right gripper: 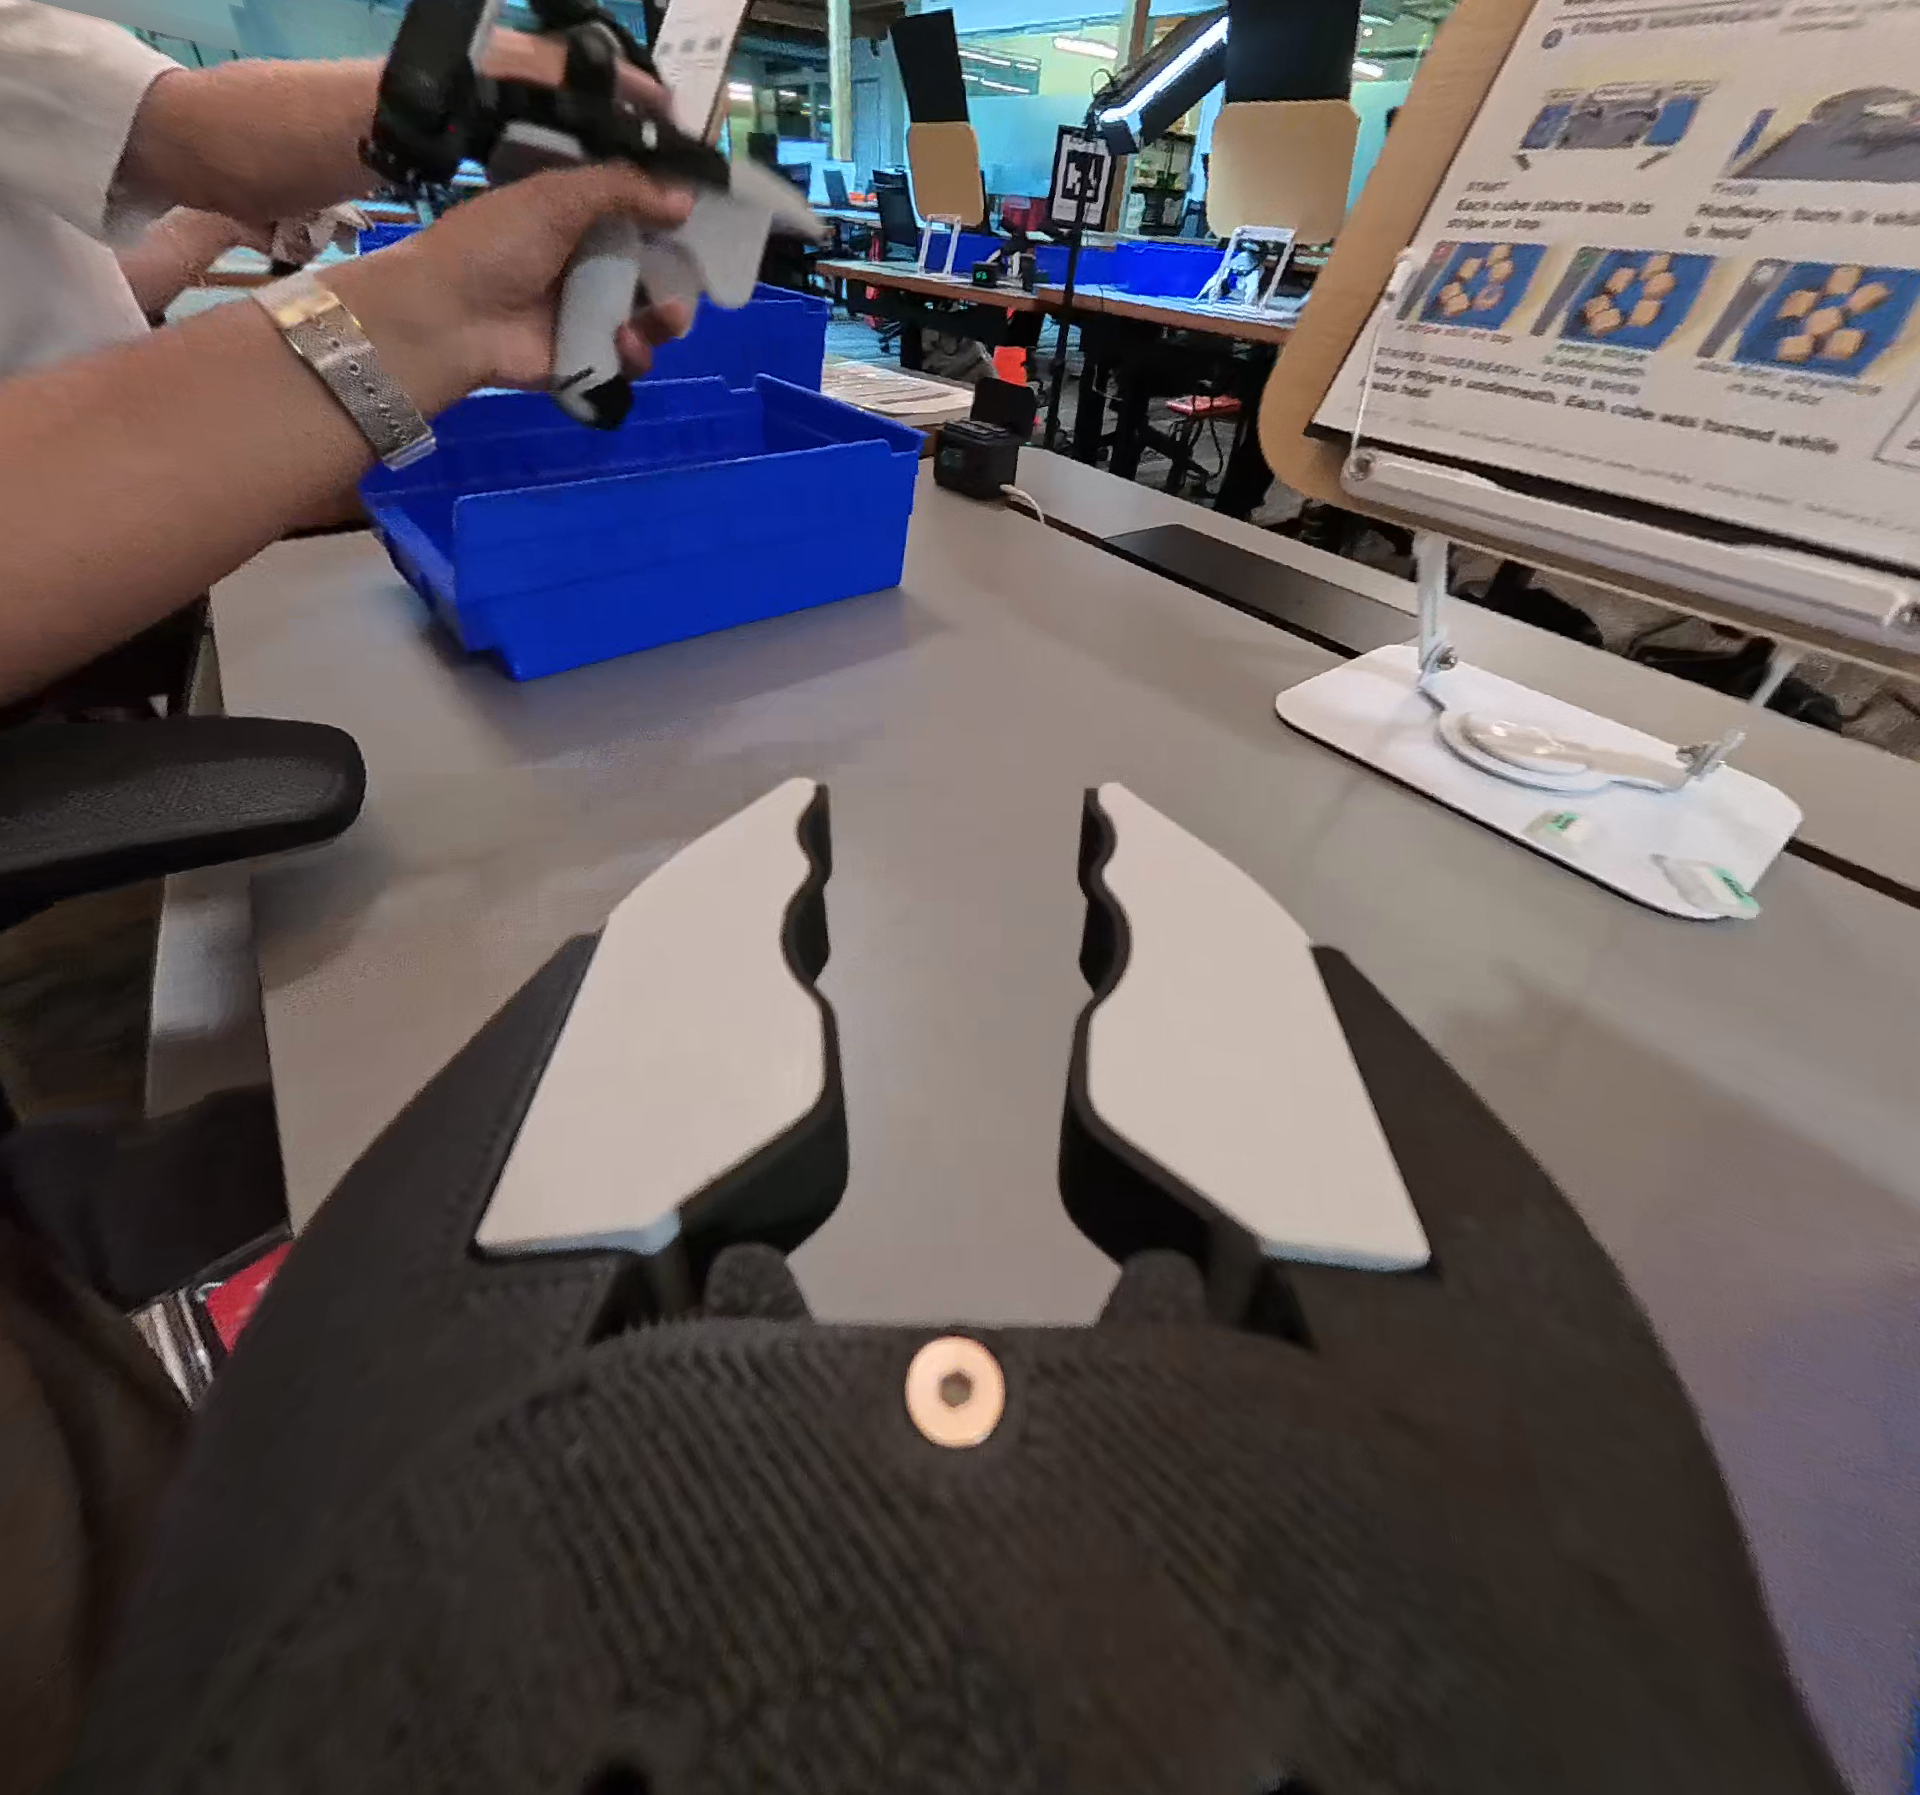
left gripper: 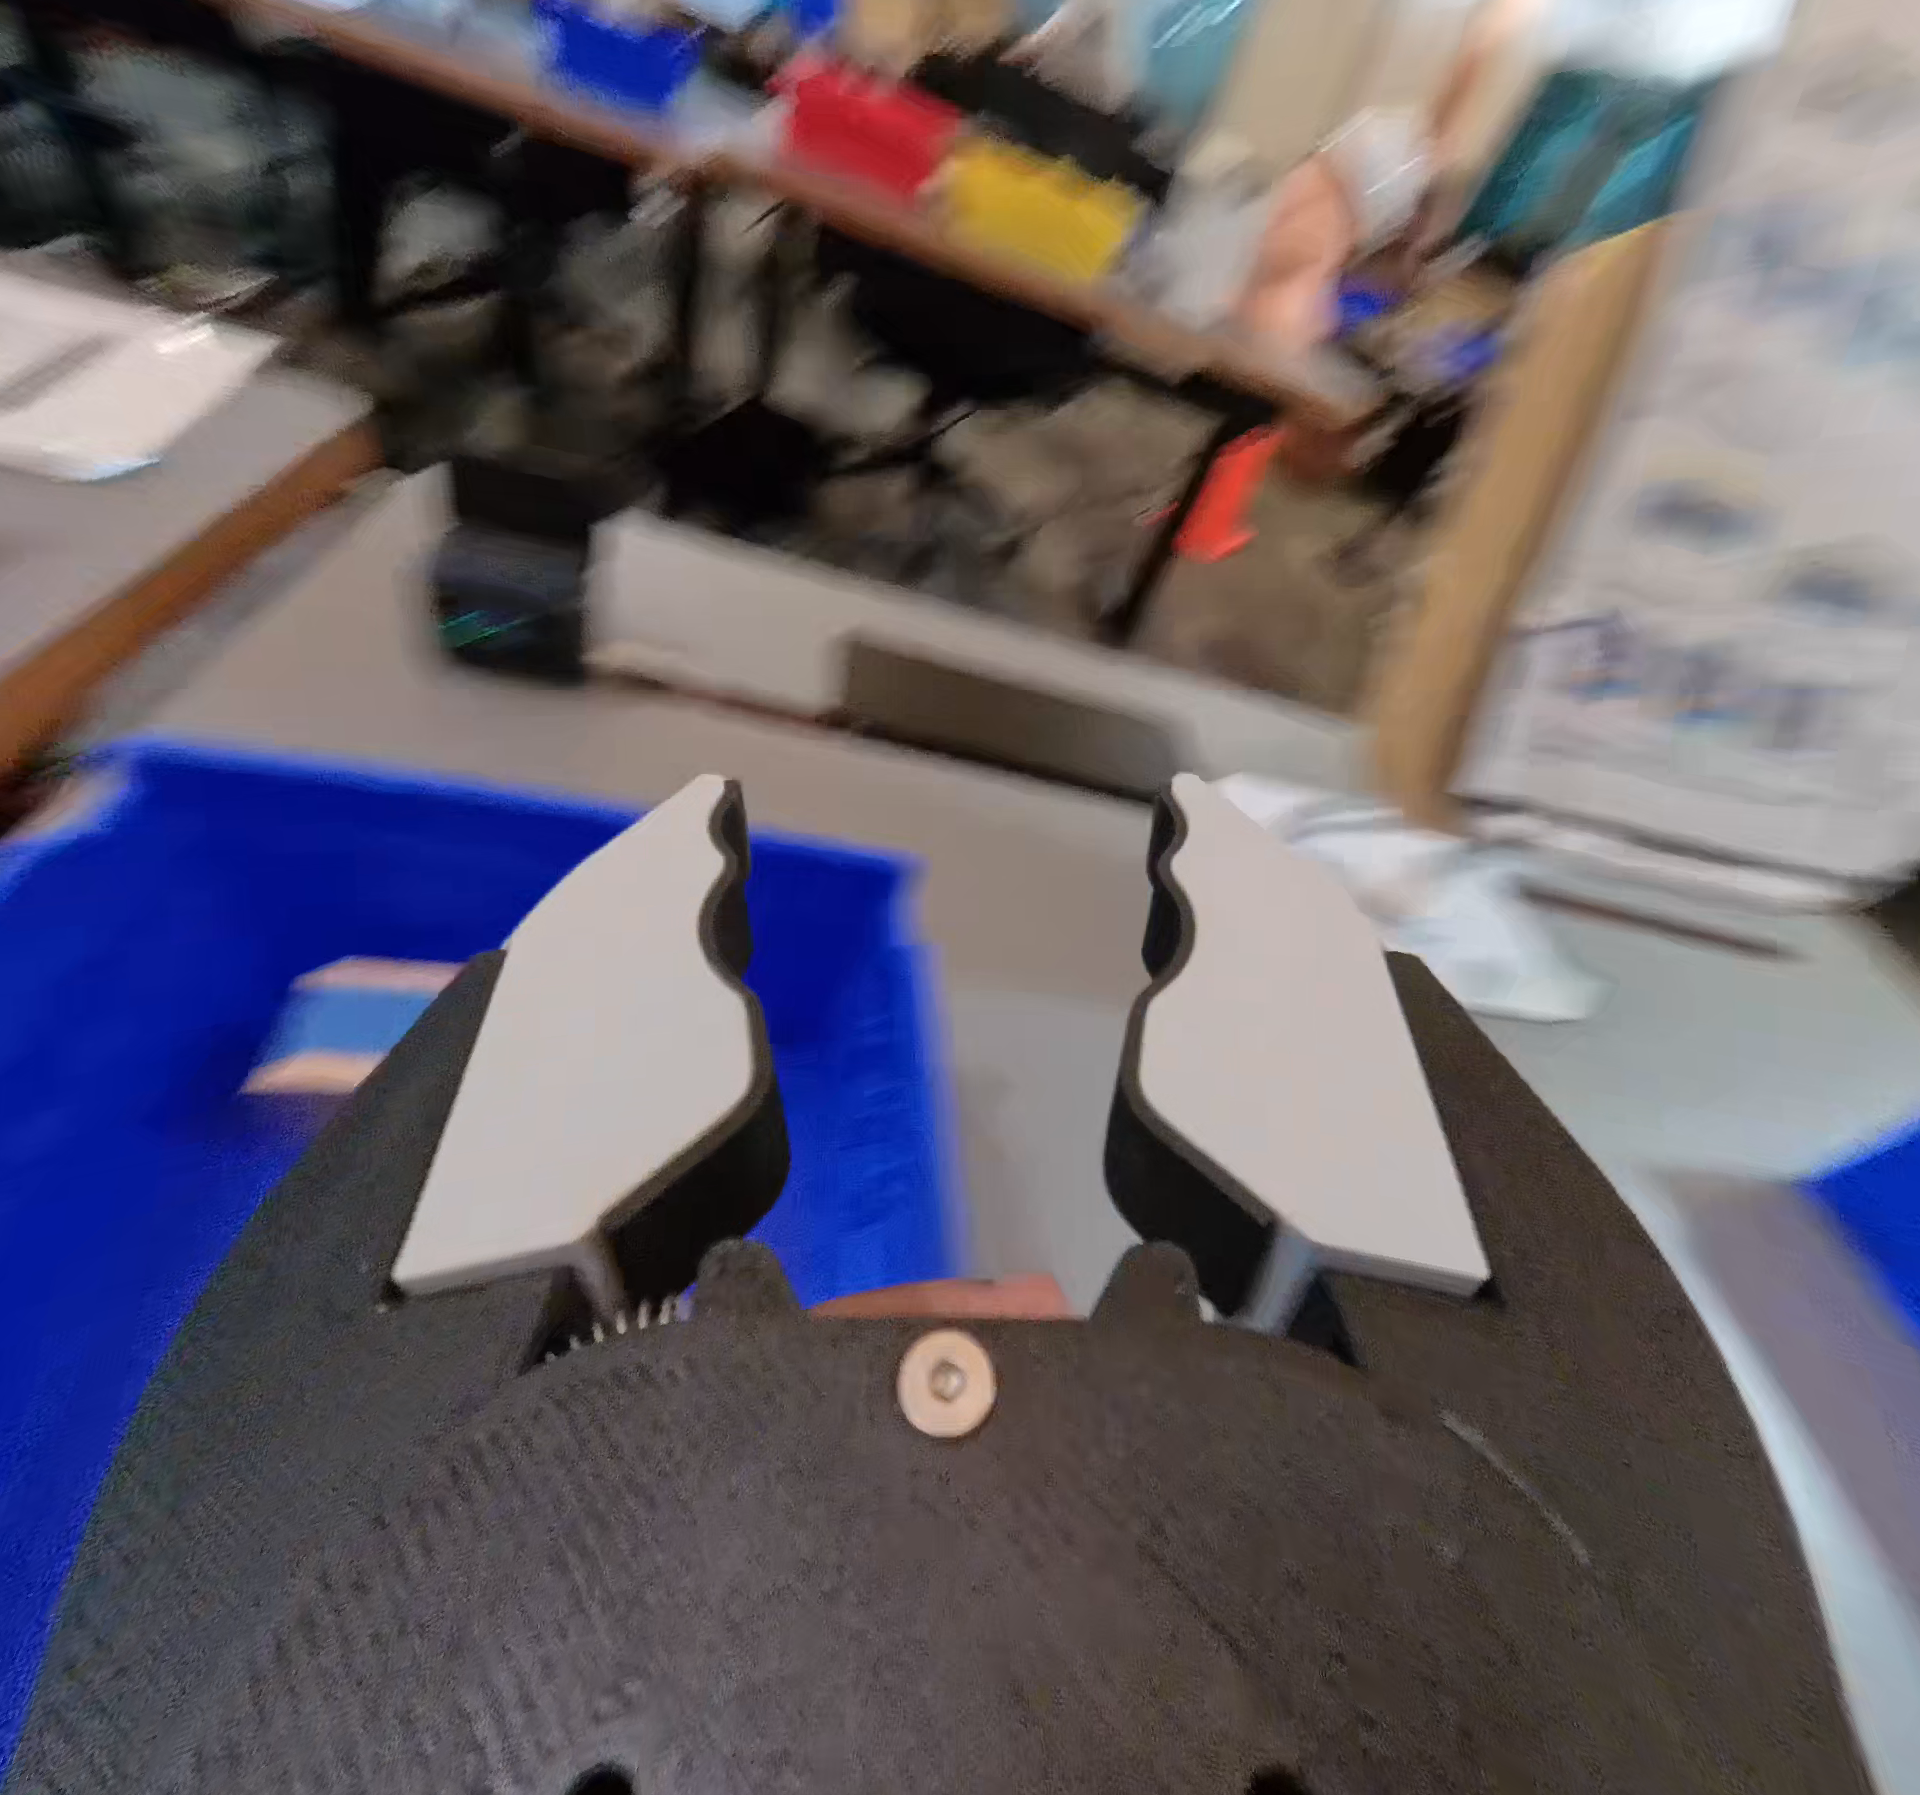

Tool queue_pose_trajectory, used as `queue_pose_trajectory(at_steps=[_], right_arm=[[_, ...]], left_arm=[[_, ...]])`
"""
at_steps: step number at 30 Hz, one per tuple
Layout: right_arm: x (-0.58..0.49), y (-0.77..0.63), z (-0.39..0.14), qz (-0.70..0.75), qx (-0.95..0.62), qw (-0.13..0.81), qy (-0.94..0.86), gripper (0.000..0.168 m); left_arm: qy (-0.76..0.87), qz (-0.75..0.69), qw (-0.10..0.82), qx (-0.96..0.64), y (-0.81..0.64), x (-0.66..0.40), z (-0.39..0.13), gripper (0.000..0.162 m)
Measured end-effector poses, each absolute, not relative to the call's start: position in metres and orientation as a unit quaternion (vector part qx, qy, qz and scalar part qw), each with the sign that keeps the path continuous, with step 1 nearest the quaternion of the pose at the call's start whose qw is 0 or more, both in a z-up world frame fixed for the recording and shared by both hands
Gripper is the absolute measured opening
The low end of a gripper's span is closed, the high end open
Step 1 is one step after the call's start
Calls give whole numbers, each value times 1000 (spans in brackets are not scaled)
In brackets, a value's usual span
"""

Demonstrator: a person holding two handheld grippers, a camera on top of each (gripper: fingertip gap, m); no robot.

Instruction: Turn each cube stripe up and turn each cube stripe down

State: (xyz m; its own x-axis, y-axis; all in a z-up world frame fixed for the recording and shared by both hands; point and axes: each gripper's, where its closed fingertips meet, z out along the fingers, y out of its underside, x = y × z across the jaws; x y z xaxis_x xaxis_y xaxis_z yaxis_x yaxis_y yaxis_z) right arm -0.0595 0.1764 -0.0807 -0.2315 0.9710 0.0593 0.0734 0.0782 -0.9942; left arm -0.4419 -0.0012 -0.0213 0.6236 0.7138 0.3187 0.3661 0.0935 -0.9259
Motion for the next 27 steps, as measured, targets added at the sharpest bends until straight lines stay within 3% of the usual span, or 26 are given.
queue_pose_trajectory(at_steps=[3, 6, 15, 17, 22, 27], right_arm=[[-59, 182, -92, 531, -459, 409, -584, 47], [-65, 181, -102, 541, -467, 384, -585, 49], [-84, 153, -110, 554, -438, 346, -617, 50], [-85, 151, -116, 555, -440, 331, -623, 49], [-83, 155, -115, 583, -453, 297, -606, 47], [-79, 158, -107, 598, -451, 290, -596, 47]], left_arm=[[-475, 165, 488, -714, -48, -490, -88, 74], [-489, 131, 427, -749, -54, -509, -135, 78], [-468, 207, 267, -816, -71, -541, -201, 80], [-447, 251, 247, -822, -80, -548, -201, 49], [-448, 241, 340, -791, -73, -529, -162, 48], [-383, 197, 542, -722, -23, -464, -44, 47]])
